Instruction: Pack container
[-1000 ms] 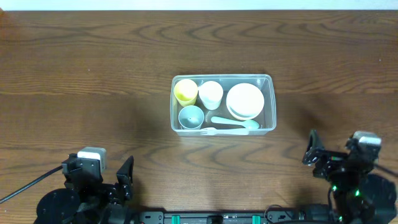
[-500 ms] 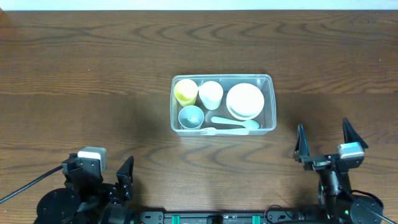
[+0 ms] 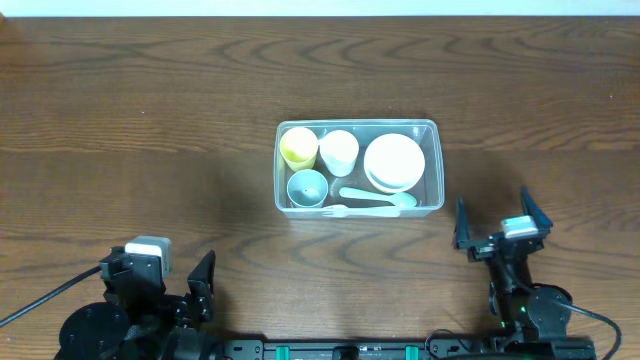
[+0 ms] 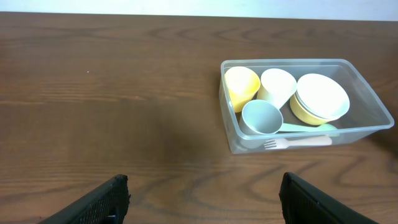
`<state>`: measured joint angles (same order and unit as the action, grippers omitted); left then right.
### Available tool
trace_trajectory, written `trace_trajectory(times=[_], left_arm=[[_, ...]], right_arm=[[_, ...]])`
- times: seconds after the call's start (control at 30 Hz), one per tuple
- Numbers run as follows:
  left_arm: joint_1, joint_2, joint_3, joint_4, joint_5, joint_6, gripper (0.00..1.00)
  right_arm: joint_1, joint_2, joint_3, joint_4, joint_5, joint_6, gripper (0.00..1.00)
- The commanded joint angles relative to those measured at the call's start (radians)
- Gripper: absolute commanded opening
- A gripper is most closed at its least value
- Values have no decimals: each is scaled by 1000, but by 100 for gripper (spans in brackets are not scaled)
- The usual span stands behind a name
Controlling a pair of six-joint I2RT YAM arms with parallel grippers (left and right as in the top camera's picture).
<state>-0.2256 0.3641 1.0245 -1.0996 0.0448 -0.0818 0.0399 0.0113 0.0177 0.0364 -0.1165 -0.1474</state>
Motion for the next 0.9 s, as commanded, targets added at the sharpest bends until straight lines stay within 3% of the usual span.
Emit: trace_trajectory(times=[0.0, 0.87], left_arm=[[-4, 0, -3, 1, -11, -9, 78], [-4, 0, -3, 1, -11, -9, 78]], right_arm=[[8, -6, -12, -47, -83, -100, 99], [8, -6, -12, -92, -98, -82, 99]])
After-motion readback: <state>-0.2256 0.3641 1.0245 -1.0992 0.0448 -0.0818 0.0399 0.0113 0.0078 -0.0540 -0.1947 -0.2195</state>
